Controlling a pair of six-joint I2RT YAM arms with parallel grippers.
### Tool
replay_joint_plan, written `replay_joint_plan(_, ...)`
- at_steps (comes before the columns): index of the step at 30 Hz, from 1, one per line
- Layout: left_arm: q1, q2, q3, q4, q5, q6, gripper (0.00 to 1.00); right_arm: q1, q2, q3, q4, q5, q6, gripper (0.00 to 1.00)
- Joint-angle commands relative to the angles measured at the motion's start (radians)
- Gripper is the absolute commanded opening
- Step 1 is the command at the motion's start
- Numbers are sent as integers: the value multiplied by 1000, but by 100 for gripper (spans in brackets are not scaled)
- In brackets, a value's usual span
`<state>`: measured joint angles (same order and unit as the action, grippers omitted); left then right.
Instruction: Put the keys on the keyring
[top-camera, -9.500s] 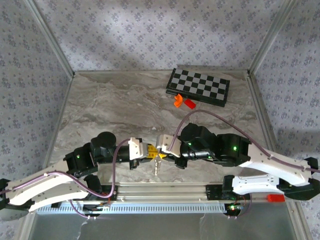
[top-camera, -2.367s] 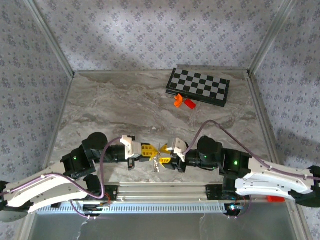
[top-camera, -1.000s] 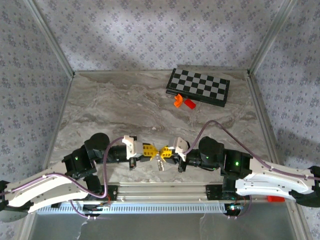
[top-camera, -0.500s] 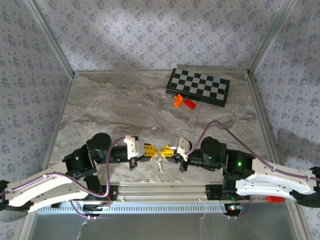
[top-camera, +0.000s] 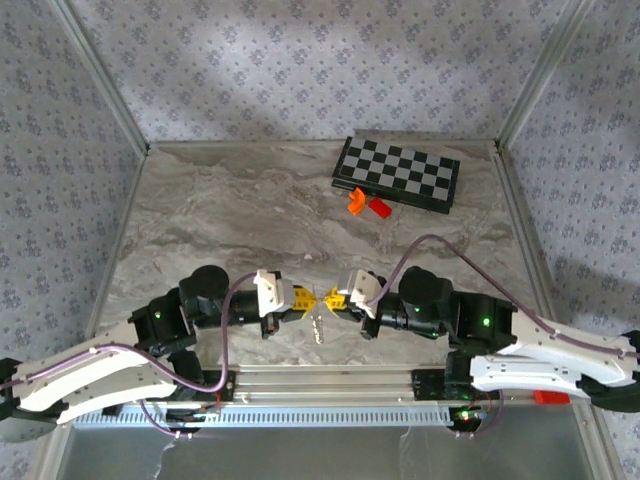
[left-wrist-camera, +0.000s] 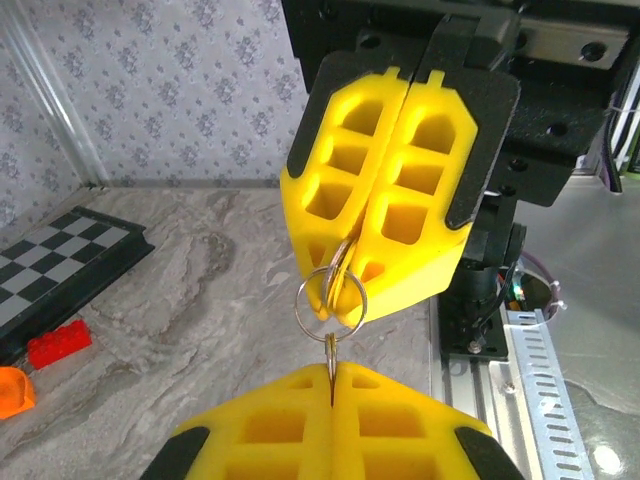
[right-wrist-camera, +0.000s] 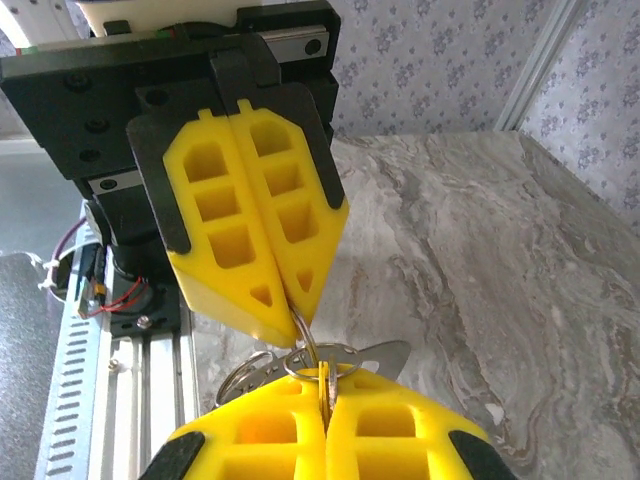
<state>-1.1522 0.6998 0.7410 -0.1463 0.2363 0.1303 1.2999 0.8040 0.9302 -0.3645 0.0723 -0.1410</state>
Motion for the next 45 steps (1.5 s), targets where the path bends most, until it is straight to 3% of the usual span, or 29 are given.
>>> replay_joint_plan(1, 0, -1, -6, -7, -21, 14, 0, -15, 10, 64, -49, 37, -31, 0)
replay_joint_plan(10, 0, -12, -18, -3, -49, 12, 1, -26, 29, 90, -67, 70, -26, 0)
replay_joint_plan(15, -1, -33, -44, 28, -95, -2, 36, -49, 65, 122, -109, 90, -28, 0)
replay_joint_plan(21, -1, -88, -95, 79, -185, -26, 56, -151, 158, 219, -227, 87, -11, 0)
replay_joint_plan(22, -1, -98, -107, 86, -198, -29, 65, -165, 178, 232, -232, 90, -7, 0)
replay_joint_plan(23, -1, -105, -115, 87, -210, -30, 88, -181, 195, 244, -262, 90, -1, 0)
replay_joint_plan(24, 0, -107, -117, 88, -222, -33, 94, -195, 209, 253, -269, 86, 3, 0)
replay_joint_plan(27, -1, -120, -140, 106, -289, -56, 99, -249, 259, 297, -283, 71, 26, 0)
replay_joint_plan(36, 0, -156, -227, 172, -437, -125, 99, -462, 416, 329, -241, -30, 119, 0)
replay_joint_plan(45, 0, -72, -244, 189, -465, -154, 99, -581, 578, 386, -157, -91, 149, 0)
